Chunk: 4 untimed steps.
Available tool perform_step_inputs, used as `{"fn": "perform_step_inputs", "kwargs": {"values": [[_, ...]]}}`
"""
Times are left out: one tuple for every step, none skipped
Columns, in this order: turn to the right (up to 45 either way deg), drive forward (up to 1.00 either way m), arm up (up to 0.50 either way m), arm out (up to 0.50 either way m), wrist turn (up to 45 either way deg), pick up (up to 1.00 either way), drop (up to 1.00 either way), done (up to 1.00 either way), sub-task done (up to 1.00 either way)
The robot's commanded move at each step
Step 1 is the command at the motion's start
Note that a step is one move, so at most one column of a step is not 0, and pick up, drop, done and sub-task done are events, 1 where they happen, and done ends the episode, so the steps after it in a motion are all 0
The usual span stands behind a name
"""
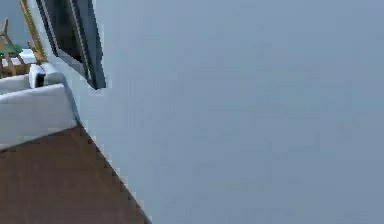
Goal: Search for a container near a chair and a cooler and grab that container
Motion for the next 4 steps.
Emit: {"fn": "perform_step_inputs", "kwargs": {"values": [[-45.0,0.0,0.0,0.0,0.0,0.0,0.0,0.0,0.0],[-21.0,0.0,0.0,0.0,0.0,0.0,0.0,0.0,0.0],[0.0,0.5,0.0,0.0,0.0,0.0,0.0,0.0,0.0],[45.0,0.0,0.0,0.0,0.0,0.0,0.0,0.0,0.0]]}}
